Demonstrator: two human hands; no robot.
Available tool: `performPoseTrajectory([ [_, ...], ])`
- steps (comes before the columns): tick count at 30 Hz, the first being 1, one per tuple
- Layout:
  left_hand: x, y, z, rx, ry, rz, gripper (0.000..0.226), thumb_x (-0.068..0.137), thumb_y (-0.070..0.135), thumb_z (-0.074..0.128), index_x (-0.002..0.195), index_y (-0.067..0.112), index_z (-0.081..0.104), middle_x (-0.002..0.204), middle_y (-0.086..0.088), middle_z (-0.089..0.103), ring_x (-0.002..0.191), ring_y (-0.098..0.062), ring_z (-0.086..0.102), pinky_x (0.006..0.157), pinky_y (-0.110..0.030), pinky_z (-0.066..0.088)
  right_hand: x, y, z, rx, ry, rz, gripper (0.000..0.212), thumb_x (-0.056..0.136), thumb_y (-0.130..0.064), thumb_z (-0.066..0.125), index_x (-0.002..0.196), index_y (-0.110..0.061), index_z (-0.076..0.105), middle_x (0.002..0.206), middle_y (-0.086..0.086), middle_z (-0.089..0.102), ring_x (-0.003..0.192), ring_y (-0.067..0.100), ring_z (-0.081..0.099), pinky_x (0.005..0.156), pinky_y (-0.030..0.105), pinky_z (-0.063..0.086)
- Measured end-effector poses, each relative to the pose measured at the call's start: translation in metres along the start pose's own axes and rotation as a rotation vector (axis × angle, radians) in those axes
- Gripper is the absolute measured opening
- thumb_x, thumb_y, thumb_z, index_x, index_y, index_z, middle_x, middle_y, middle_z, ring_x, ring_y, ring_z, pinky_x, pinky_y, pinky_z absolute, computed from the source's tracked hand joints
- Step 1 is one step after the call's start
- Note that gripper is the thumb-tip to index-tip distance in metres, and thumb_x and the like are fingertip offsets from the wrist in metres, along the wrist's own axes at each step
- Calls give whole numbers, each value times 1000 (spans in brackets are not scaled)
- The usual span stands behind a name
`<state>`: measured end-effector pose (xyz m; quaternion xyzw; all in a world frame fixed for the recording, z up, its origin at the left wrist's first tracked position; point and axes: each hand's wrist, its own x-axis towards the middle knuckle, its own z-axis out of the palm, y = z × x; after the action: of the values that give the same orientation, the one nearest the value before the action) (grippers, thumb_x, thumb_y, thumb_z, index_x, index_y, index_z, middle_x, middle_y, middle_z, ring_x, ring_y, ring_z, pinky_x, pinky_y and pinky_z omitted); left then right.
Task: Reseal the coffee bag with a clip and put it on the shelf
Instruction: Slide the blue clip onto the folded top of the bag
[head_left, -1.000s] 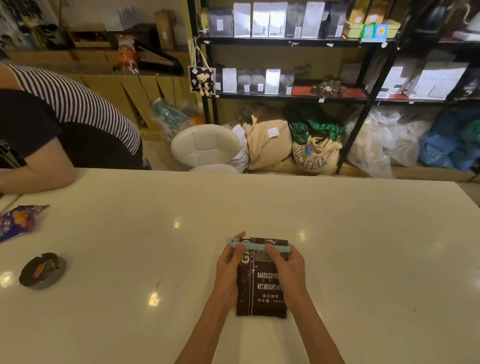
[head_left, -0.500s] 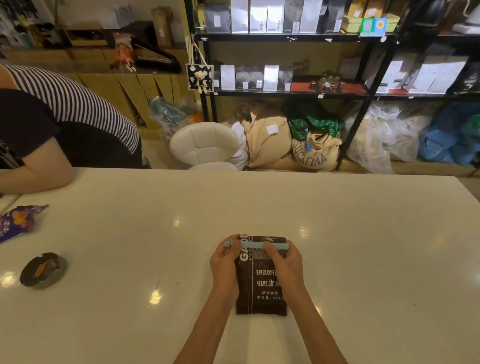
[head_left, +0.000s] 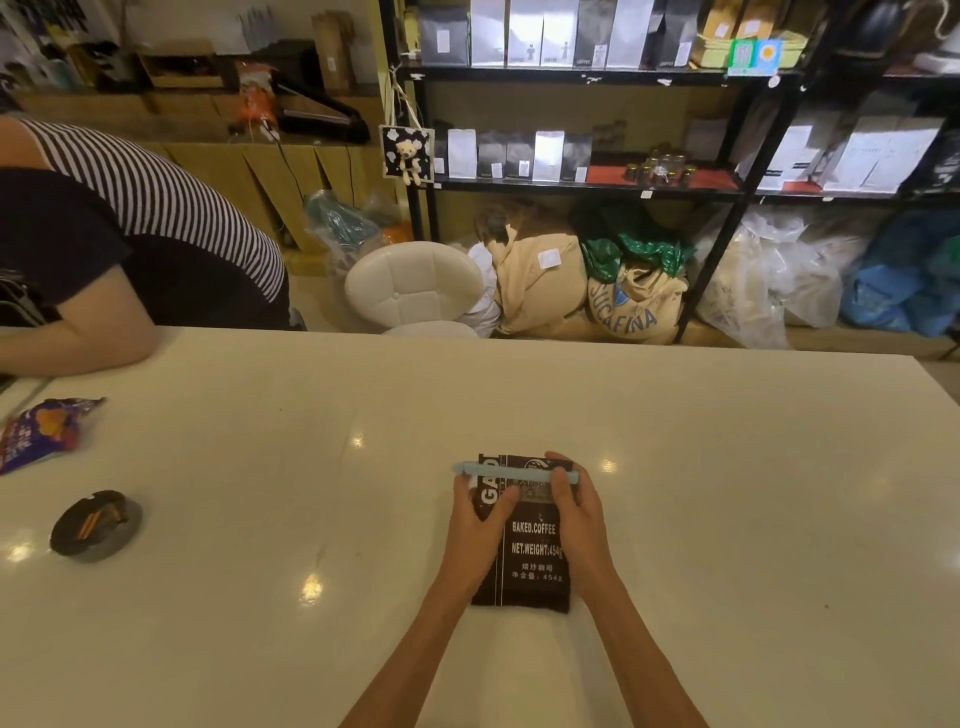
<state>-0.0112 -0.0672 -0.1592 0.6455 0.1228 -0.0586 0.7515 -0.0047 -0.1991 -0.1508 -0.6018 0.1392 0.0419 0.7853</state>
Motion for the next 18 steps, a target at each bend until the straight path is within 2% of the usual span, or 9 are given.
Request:
performPoseTrajectory([
  [2, 0, -1, -3, 46, 0, 1, 46, 88, 43, 67, 125, 17, 58, 98, 1, 78, 87, -14, 77, 66, -23, 60, -1, -1, -1, 53, -7, 22, 27, 102, -39, 49, 124, -32, 64, 115, 6, 74, 102, 24, 74, 78, 38, 63],
  [4, 2, 1, -6, 38, 54, -1, 28, 96, 38, 60, 116, 18, 63, 93, 2, 80, 84, -15, 77, 64, -22, 60, -4, -1, -1, 41, -45, 63, 37, 93, -51, 54, 125, -34, 62, 110, 4, 76, 97, 22, 76, 72, 34, 63],
  [7, 2, 4, -7, 2, 129, -31, 21, 102, 32, 52, 111, 18, 66, 91, -1, 80, 84, -18, 78, 66, -27, 62, -10, 7, 1, -166, -76, 66, 49, 83, -57, 62, 123, -28, 60, 106, 3, 77, 92, 18, 77, 73, 33, 63],
  [9, -1, 6, -5, -6, 131, -35, 23, 103, 32, 51, 110, 17, 67, 91, -1, 80, 84, -19, 78, 66, -28, 62, -13, 12, 5, -271, -15, -13, 38, 87, -51, 64, 111, -22, 65, 98, 4, 78, 87, 18, 77, 74, 33, 63],
  [11, -5, 10, -2, -15, 126, -22, 23, 103, 34, 50, 111, 18, 66, 93, 0, 80, 86, -19, 77, 66, -26, 61, -14, 12, 7, -360, 90, -105, 25, 96, -41, 60, 97, -18, 69, 86, 4, 77, 78, 15, 76, 65, 24, 60],
  [14, -13, 13, 3, -44, 78, -4, 16, 101, 34, 55, 113, 25, 61, 98, 2, 78, 89, -15, 76, 68, -23, 60, -13, 4, 3, -432, 180, -183, 31, 101, -37, 53, 88, -15, 70, 75, 1, 75, 66, 5, 72, 51, 13, 52],
  [18, -26, 7, 5, -25, 22, -60, 22, 94, 37, 64, 113, 26, 60, 103, 2, 76, 89, -11, 76, 68, -22, 60, -14, -9, 3, -397, 279, -221, 39, 101, -43, 47, 79, -21, 71, 68, -1, 74, 62, 5, 72, 47, 15, 53],
])
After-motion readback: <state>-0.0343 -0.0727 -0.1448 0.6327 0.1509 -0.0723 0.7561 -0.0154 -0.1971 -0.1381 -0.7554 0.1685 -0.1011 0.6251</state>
